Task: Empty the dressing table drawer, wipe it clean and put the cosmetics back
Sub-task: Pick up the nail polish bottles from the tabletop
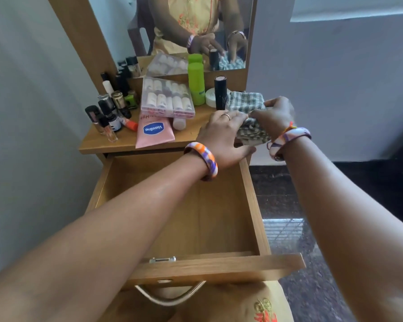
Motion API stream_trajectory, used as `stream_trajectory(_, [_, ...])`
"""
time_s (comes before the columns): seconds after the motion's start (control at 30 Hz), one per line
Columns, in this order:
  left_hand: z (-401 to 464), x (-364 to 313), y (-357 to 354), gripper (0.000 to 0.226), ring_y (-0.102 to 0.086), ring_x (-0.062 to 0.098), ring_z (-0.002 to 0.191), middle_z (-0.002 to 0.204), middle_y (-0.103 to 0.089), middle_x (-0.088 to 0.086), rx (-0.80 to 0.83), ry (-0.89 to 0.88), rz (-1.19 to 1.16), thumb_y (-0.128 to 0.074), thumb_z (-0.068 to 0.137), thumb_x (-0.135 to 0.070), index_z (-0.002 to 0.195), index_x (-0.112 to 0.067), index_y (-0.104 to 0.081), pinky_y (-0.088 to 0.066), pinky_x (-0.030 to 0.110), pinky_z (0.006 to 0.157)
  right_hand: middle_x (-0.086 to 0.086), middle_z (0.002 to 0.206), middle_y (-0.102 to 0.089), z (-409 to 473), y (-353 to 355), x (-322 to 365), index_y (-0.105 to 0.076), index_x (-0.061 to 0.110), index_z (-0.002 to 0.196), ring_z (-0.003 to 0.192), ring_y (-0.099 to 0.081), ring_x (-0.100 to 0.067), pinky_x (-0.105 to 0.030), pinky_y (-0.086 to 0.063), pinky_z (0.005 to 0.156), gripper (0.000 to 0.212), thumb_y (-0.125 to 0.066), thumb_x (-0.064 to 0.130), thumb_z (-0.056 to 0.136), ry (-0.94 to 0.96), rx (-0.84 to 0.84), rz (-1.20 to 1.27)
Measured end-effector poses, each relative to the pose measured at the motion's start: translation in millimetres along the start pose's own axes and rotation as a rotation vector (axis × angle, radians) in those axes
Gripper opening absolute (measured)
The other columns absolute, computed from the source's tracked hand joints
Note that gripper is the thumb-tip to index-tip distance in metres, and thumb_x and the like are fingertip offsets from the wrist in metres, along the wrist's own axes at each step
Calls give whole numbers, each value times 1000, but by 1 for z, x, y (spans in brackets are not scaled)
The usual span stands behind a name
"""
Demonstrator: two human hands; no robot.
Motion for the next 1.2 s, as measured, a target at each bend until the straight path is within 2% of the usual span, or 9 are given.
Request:
stream_trajectory(0.1, [7, 1, -2, 68, -30, 21, 137, 150, -34, 1, 10, 1, 75, -56, 87, -40, 145, -19, -30, -28, 34, 109, -20, 101, -65, 7, 2, 3, -66, -6, 102, 105, -61, -30, -29, -44, 70, 31, -66, 15, 79, 1, -65, -97])
stream_trajectory(0.17, [11, 2, -4, 67, -31, 23, 137, 151, -34, 2, 34, 14, 92, -54, 88, -38, 146, -18, -27, -27, 34, 109, -17, 88, -64, 8, -1, 6, -68, 0, 85, 91, -60, -33, -31, -48, 65, 17, -66, 16, 78, -4, -52, -137])
stream_trajectory(0.23, [13, 4, -5, 66, -32, 24, 136, 150, -35, 3, 54, 21, 108, -54, 88, -36, 146, -18, -27, -28, 36, 109, -12, 76, -57, 9, -3, 7, -63, 8, 72, 77, -54, -26, -27, -41, 59, 12, -67, 19, 75, -13, -32, -176])
stream_trajectory(0.43, [11, 1, 10, 64, -36, 24, 133, 145, -39, 5, -20, -21, 134, -54, 89, -34, 145, -17, -29, -31, 34, 106, -12, 90, -67, 9, 5, 8, -72, 4, 95, 79, -57, -24, -27, -44, 69, 27, -66, 22, 75, -20, -46, -162])
stream_trajectory(0.63, [2, 10, 29, 61, -43, 28, 128, 138, -48, 10, -87, -32, 52, -58, 87, -30, 142, -14, -37, -38, 40, 106, -14, 100, -67, -5, 16, 24, -68, -1, 102, 101, -62, -31, -31, -49, 79, 31, -56, 12, 76, 61, -143, -215])
stream_trajectory(0.73, [-5, 17, 48, 53, -51, 29, 121, 130, -56, 12, -150, -45, 5, -59, 86, -26, 135, -14, -46, -44, 41, 99, -9, 119, -62, -18, 13, 47, -66, 13, 106, 114, -55, -29, -32, -45, 90, 30, -52, 16, 79, 177, -204, -227])
stream_trajectory(0.83, [-14, 37, 77, 47, -55, 28, 117, 128, -60, 10, -214, -21, -14, -60, 86, -27, 131, -17, -52, -47, 39, 96, -8, 118, -63, -34, -1, 86, -68, 16, 103, 112, -56, -30, -35, -46, 90, 28, -51, 18, 81, 362, -227, -244])
stream_trajectory(1.03, [-30, 109, 150, 31, -61, 26, 107, 116, -66, 11, -360, 126, -69, -58, 89, -21, 118, -13, -63, -48, 29, 90, -1, 113, -67, -70, -74, 166, -68, 23, 105, 107, -59, -23, -32, -46, 89, 26, -58, 18, 82, 743, -15, -383])
stream_trajectory(1.2, [-33, 191, 185, 20, -63, 31, 100, 105, -69, 12, -416, 339, -39, -60, 83, -20, 98, -11, -70, -50, 36, 92, -3, 105, -68, -74, -144, 201, -68, 21, 102, 101, -62, -25, -39, -51, 88, 29, -58, 22, 74, 852, 238, -481])
Point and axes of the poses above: each hand's wrist, its own z-axis towards the middle knuckle, its own y-axis out of the back of the hand, x = y × z, the point moved 8 cm from there along z, towards the middle knuckle
